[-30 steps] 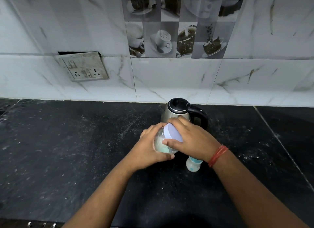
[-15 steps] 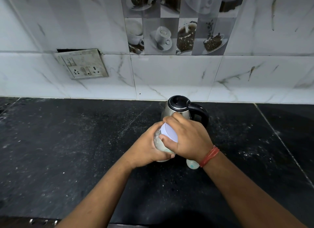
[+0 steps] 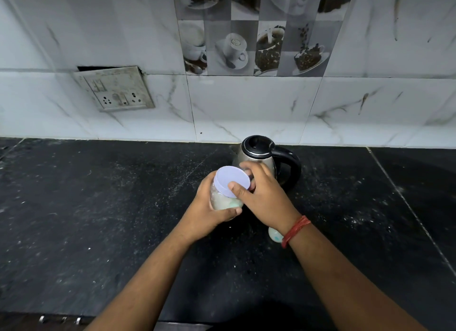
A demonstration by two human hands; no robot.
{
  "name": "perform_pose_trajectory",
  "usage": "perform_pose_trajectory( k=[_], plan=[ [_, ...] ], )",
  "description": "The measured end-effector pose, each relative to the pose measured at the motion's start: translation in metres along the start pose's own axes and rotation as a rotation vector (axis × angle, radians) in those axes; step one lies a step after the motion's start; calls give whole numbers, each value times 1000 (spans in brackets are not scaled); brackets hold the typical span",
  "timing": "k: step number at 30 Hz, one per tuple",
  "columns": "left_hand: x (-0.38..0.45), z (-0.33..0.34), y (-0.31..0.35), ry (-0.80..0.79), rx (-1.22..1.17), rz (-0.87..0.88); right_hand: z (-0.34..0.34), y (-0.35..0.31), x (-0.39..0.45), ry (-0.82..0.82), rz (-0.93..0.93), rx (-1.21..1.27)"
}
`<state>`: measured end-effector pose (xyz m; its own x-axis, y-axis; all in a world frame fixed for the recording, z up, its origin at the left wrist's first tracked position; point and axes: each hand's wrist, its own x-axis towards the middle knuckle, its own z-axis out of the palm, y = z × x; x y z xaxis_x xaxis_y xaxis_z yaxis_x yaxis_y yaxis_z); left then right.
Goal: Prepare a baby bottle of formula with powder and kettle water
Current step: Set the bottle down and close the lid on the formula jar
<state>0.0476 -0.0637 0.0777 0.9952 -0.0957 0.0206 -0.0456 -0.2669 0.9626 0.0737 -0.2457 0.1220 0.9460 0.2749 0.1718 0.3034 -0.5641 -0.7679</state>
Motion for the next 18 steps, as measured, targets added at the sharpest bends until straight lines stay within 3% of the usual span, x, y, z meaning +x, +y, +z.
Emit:
perform_pose_trajectory(
  k=[8,18],
  plan=[
    [-6,9,-51,89,60,-106,59,44,-16,-55,64,92],
    [-10,12,-100,67,26,-164,93,71,-35,-104,110,74]
  ],
)
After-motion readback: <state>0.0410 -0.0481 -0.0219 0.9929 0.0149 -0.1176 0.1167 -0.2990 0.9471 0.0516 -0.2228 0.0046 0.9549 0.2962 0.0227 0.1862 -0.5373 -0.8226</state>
